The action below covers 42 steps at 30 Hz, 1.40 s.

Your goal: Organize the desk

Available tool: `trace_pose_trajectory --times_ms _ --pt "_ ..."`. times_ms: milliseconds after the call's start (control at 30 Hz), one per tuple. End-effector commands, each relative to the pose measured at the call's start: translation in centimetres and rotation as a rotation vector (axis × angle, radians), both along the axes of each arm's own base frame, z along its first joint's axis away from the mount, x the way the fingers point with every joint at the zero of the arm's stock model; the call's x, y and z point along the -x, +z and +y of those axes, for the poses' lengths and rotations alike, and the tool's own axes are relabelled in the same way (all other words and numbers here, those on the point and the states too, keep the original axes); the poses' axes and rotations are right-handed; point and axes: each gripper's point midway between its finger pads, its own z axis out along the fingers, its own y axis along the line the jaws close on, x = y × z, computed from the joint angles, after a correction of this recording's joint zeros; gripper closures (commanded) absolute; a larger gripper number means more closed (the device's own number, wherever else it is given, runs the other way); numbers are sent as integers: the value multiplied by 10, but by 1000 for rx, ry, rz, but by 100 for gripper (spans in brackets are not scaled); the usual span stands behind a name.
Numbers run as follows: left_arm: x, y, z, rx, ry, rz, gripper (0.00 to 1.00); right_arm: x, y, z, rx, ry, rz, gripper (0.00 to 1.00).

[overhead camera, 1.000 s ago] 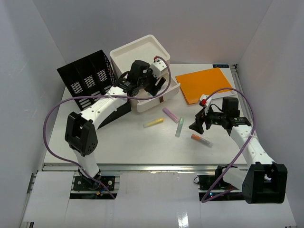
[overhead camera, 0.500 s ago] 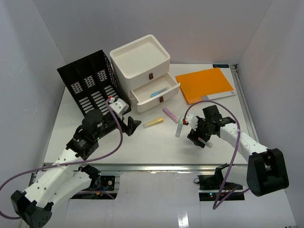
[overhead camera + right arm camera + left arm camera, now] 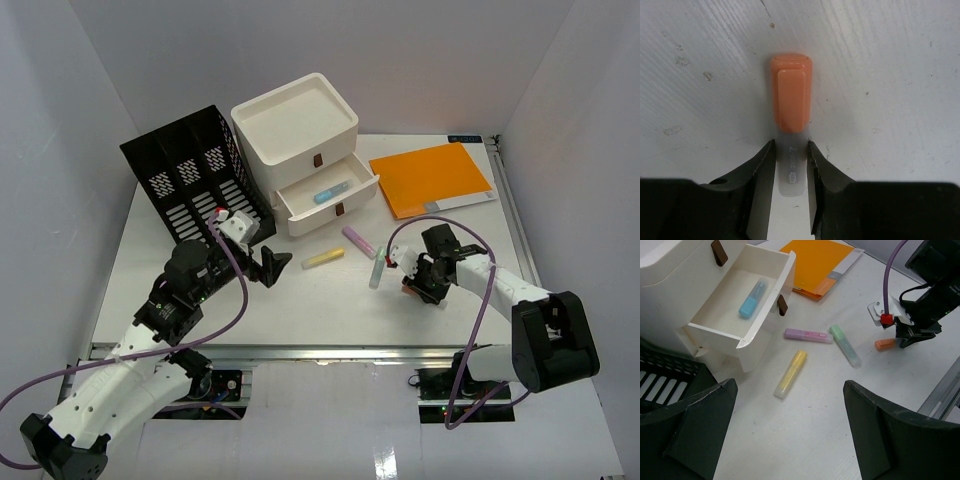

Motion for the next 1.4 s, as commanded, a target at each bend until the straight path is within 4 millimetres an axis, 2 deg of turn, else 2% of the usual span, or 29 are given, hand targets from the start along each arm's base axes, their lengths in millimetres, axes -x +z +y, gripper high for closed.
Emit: trace_pose_trajectory --times_ms 0,67,133,300,367,400,433,500,567,633,667,733,800,900,967,1067,1200,1300,1367 --pt "0 5 1 20 9 -5 2 3 -1 6 -20 38 24 83" --pt "-1 5 1 21 12 -5 2 -5 15 13 -52 66 -12 87" --pt "-1 4 0 22 4 -1 2 -21 43 26 -109 124 -94 89" --pt "3 0 -7 19 -36 11 2 -88 145 62 -219 251 -373 92" --pt "1 -2 -6 12 -28 14 2 -110 169 77 -253 288 -426 92" --pt "0 -2 -5 10 -22 13 2 -124 192 87 -272 304 -483 92" --pt "0 -3 -5 8 -21 13 2 -127 187 90 -274 306 -465 92" --pt "-3 -6 -4 -2 -9 18 2 -152 213 114 -309 332 -510 91" --pt "-4 -8 -3 -9 -4 21 2 -166 229 136 -324 361 -553 91" --pt "-5 -10 -4 -16 -4 20 2 -191 247 158 -312 375 -638 90" --pt "-5 -11 -4 -19 -5 21 2 -194 243 169 -300 398 -640 89" --pt "-5 -12 -5 -21 -11 20 2 -207 258 187 -288 434 -699 89" --pt "-5 -15 -7 -26 -22 29 2 -216 260 207 -271 470 -727 88" --pt "-5 -18 -10 -32 -39 37 2 -238 251 223 -221 494 -765 85" --pt "-5 -19 -10 -35 -41 39 2 -246 240 232 -202 504 -760 82" --pt "-5 -19 -10 -36 -39 38 2 -251 223 240 -181 512 -750 74" --pt "-3 -19 -13 -34 -60 40 2 -250 210 240 -169 510 -727 56" --pt "-1 -23 -18 -35 -87 52 2 -246 210 237 -174 496 -719 42" --pt "1 -27 -22 -35 -116 71 2 -242 215 234 -186 478 -714 39"
